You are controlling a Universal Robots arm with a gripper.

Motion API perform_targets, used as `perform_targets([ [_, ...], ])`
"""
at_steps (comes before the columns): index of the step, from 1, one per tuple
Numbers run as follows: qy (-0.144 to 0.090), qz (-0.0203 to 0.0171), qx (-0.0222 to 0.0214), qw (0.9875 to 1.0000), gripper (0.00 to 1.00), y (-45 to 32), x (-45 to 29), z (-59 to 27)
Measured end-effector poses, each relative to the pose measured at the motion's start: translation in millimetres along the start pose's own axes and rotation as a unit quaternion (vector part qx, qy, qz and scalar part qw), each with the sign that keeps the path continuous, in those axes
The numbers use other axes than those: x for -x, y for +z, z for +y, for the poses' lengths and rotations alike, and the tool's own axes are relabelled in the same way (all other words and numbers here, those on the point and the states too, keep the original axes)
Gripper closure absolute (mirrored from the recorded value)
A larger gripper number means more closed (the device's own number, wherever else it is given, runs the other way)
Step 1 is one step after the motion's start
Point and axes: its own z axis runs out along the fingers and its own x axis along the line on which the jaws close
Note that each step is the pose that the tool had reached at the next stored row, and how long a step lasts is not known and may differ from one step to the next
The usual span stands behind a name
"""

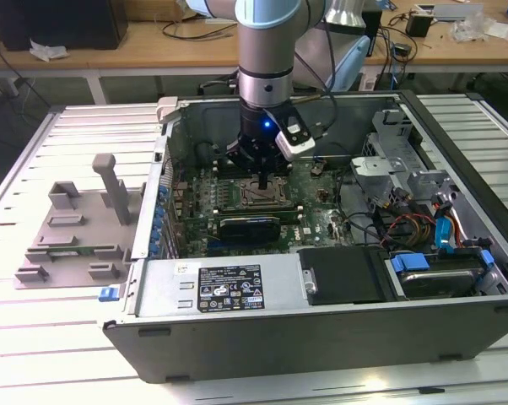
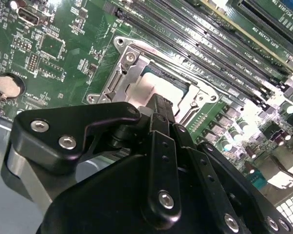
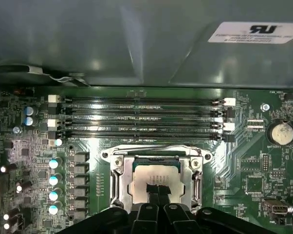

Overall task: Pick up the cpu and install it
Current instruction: 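Install the first cpu locking lever, then install the second cpu locking lever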

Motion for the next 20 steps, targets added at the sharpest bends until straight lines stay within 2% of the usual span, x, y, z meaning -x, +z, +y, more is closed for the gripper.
perform_targets([
  [1,0.000,0.0000,0.0000,1.0000,0.89,-1.7,0.0,0.0],
  [5,0.000,0.0000,0.0000,1.0000,0.89,-20.4,0.0,-0.2],
  [6,0.000,-0.0001,0.0001,1.0000,0.89,-22.0,0.1,-0.2],
  [20,0.000,0.0000,0.0000,1.0000,0.89,-22.6,0.1,-0.2],
])
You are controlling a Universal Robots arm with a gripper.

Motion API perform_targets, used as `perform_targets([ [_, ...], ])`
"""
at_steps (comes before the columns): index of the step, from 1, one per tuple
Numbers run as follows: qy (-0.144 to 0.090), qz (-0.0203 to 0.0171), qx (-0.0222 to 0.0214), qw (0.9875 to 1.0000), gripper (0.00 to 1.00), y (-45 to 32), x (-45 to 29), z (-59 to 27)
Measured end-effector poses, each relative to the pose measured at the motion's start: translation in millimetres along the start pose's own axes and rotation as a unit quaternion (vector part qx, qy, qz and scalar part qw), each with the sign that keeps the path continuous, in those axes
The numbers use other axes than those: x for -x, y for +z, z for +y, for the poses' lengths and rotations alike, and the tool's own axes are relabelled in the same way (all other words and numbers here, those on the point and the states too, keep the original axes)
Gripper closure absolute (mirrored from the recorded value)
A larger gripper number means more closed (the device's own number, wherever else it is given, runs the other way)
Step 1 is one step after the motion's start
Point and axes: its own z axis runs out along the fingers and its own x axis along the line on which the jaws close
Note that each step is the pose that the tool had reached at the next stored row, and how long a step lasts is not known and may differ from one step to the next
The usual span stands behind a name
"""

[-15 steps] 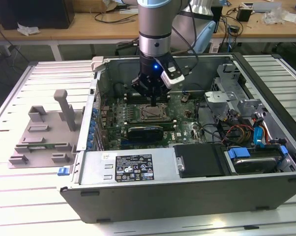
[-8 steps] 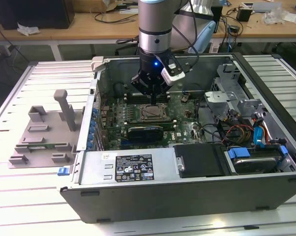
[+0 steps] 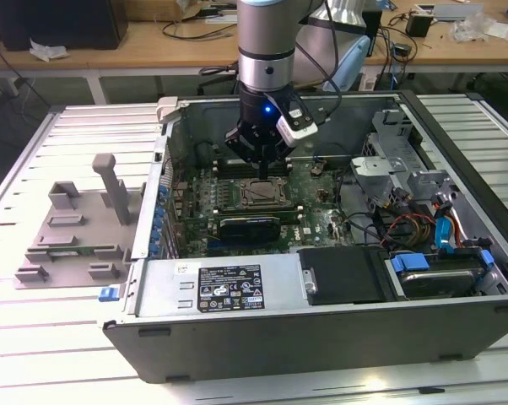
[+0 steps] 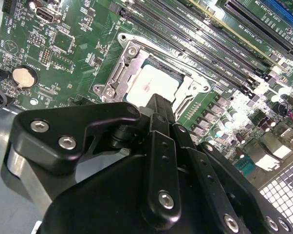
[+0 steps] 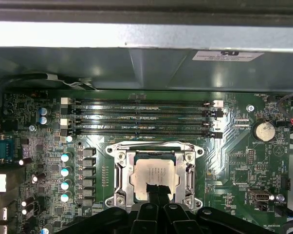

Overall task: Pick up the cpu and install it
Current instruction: 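Install the second cpu locking lever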

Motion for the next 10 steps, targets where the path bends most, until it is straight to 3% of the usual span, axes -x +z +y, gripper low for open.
perform_targets([
  [10,0.000,0.0000,0.0000,1.0000,0.89,-3.5,0.0,-2.4],
])
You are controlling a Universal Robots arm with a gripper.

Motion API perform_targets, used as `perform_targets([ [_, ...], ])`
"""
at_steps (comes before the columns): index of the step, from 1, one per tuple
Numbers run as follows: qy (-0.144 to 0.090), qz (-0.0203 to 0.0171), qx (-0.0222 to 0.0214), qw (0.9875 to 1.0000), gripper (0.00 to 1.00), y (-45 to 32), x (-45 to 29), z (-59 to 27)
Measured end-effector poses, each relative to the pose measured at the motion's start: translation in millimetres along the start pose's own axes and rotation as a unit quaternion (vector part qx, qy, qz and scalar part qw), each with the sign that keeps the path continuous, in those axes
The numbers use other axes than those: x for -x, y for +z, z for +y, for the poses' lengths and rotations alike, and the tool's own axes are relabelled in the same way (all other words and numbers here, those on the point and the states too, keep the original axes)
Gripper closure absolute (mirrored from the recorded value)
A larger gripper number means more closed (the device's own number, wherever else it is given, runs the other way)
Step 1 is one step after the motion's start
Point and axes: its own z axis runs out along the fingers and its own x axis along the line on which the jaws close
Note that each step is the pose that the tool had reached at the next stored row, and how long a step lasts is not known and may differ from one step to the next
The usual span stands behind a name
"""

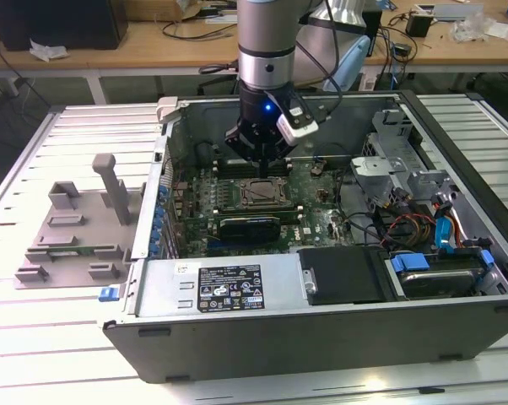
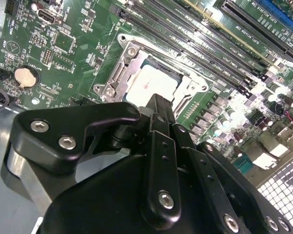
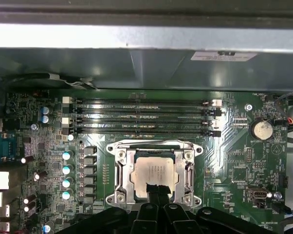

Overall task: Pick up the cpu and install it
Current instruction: 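Install the second cpu locking lever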

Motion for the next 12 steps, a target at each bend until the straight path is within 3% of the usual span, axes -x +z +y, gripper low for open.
perform_targets([
  [5,0.000,0.0000,0.0000,1.0000,0.89,0.1,-0.2,-9.4],
  [12,0.000,0.0000,0.0000,1.0000,0.89,0.6,-0.6,-37.8],
])
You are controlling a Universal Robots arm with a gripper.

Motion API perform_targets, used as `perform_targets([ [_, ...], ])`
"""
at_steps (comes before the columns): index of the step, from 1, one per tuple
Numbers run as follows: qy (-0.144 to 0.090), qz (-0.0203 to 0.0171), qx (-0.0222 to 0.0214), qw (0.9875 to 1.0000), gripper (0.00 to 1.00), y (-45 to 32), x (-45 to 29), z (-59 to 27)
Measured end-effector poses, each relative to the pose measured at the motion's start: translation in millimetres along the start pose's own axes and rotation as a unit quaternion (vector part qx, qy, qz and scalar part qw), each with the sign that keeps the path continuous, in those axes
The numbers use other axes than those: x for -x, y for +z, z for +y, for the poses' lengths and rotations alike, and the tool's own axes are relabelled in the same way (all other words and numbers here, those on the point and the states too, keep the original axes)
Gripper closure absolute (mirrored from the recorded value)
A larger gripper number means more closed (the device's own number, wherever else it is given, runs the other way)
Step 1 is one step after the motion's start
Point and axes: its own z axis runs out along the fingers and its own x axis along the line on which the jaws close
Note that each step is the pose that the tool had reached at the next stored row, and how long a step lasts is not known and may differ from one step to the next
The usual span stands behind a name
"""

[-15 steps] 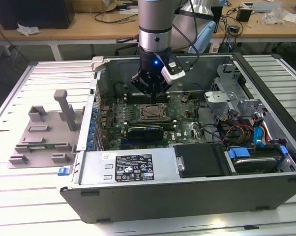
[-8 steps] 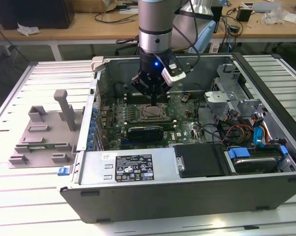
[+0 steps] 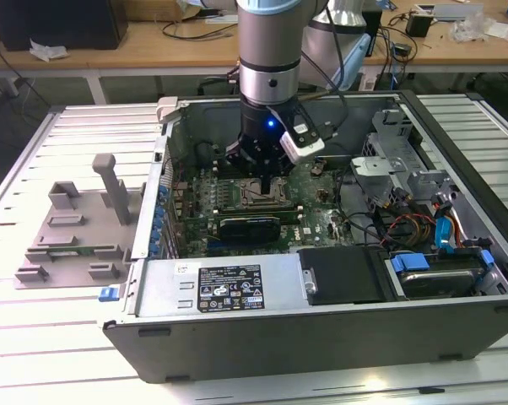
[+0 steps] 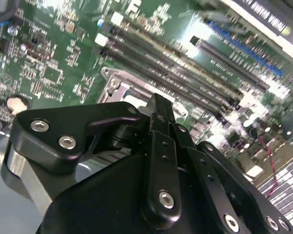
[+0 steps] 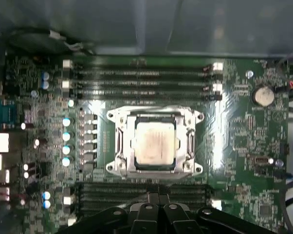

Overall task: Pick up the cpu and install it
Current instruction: 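Install the second cpu locking lever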

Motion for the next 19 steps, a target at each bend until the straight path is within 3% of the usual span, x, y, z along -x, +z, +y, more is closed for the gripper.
perform_targets([
  [6,-0.033,-0.0003,0.0000,0.9995,0.89,1.8,-0.1,-3.4],
  [19,-0.027,-0.0003,0.0001,0.9996,0.89,6.8,-6.9,-3.3],
])
